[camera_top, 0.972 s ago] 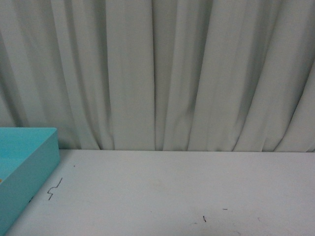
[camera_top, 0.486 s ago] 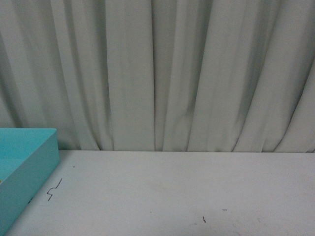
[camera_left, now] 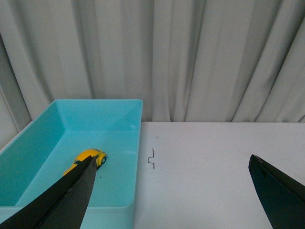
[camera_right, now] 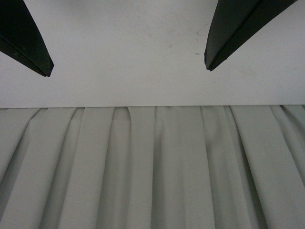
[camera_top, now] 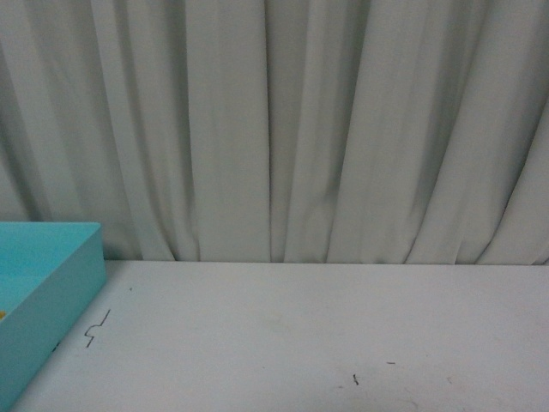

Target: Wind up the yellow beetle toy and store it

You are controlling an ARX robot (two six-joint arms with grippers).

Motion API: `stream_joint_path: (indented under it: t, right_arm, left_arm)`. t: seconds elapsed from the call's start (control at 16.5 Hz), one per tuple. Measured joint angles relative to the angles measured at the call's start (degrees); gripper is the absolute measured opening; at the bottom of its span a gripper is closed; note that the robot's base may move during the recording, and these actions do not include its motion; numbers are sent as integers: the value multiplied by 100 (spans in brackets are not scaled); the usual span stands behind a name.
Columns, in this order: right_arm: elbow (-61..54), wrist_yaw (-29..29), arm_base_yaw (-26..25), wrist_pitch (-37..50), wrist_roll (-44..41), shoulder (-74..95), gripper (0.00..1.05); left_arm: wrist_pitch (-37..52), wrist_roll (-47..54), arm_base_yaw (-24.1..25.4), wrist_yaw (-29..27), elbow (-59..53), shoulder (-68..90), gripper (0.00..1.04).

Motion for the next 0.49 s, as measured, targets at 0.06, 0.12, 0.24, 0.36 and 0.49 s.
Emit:
stream_joint_path:
  t: [0.06, 0.12, 0.24, 0.36, 0.49]
  right_arm:
    - [0, 0, 0, 0, 0, 0, 98]
    - [0, 0, 0, 0, 0, 0, 98]
    - [0, 0, 0, 0, 0, 2, 98]
    - [0, 0, 0, 0, 0, 0, 98]
    - [0, 0, 0, 0, 0, 0, 98]
  left_arm:
    - [0, 2, 0, 0, 0, 0, 98]
    - [0, 2, 0, 0, 0, 0, 98]
    - [0, 2, 0, 0, 0, 0, 98]
    - [0, 2, 0, 0, 0, 0, 98]
    - [0, 2, 0, 0, 0, 0, 98]
